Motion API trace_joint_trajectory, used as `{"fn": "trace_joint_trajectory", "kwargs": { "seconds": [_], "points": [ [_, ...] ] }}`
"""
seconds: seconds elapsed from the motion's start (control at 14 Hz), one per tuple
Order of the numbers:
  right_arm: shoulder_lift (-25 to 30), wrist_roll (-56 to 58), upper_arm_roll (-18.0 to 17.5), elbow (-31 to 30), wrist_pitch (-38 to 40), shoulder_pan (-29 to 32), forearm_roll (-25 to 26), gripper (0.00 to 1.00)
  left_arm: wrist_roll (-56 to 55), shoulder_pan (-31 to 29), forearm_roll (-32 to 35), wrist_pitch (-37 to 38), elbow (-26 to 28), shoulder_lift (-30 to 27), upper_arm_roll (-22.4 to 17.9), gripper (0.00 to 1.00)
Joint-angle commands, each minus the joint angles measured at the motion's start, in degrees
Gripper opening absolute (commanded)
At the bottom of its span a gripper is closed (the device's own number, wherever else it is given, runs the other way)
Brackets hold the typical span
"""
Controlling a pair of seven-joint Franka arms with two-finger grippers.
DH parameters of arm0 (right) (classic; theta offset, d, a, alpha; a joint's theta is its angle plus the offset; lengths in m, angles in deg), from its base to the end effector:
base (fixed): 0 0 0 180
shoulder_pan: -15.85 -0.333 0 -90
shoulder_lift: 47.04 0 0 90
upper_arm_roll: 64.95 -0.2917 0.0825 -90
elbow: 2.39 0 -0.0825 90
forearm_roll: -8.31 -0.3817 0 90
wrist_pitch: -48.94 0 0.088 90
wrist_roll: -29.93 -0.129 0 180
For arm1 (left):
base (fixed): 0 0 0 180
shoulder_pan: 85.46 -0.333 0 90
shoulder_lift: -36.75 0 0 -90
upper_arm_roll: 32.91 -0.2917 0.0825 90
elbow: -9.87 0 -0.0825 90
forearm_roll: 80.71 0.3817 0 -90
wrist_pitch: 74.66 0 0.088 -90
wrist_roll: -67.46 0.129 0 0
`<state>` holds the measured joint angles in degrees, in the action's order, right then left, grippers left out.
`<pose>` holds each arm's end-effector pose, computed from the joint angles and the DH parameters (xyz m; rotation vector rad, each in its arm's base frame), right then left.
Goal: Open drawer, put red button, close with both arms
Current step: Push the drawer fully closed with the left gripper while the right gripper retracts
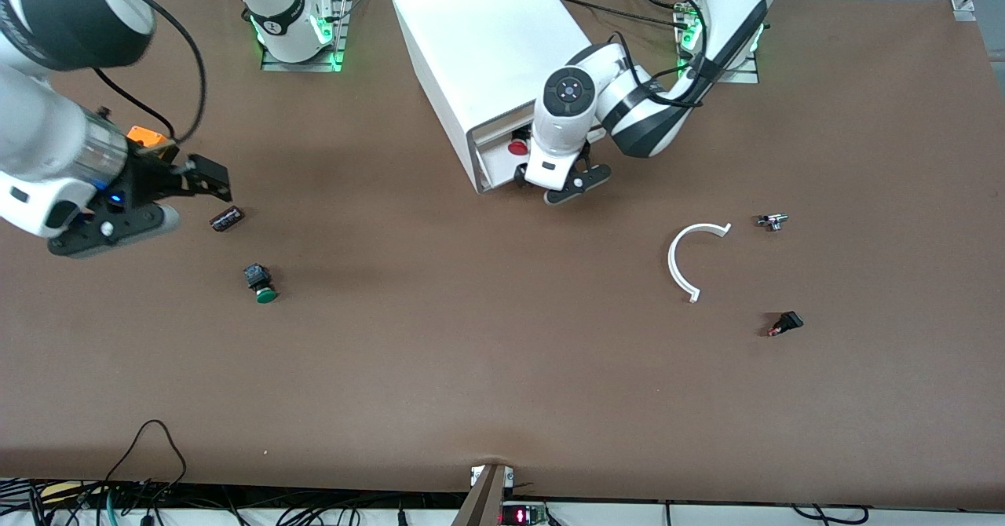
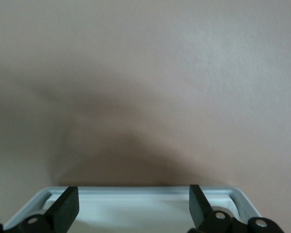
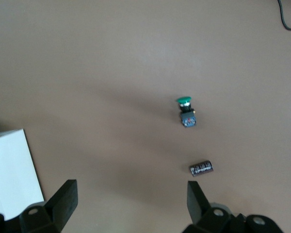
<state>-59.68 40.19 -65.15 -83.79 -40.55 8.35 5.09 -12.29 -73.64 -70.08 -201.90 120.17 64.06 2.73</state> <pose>0.6020 0.0885 0.5196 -3.0432 -0.4781 0.1204 0.4162 -0.4315 0.2342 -3.0266 -0.7501 0.2385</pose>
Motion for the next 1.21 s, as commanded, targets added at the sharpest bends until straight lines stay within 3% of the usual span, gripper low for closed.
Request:
{"fn": "trace_joint_trajectory", "kwargs": {
  "seconds": [0.0, 0.14, 0.64, 1.14],
  "points": [
    [11.99, 3.45, 0.54, -16.29, -7.08, 1.18, -1.17, 1.0, -1.46, 1.27, 0.88, -0.98, -0.26, 1.25, 0.31, 1.0],
    [15.0, 4.42, 1.16, -20.36, -9.03, 1.27, -0.99, 1.0, -1.46, 2.06, 0.7, -2.3, -0.35, 1.78, 0.48, 1.0],
    [15.54, 6.0, 2.4, -23.1, -12.54, 1.27, 0.76, 1.0, -1.46, 2.76, 0.44, -4.24, -0.44, 3.36, 2.42, 1.0],
    [14.05, 5.57, 2.4, -20.56, -13.17, 1.18, 3.23, 1.0, 3.35, 0.84, 1.32, -3.36, -3.33, 3.36, 1.54, 1.0]
  ]
}}
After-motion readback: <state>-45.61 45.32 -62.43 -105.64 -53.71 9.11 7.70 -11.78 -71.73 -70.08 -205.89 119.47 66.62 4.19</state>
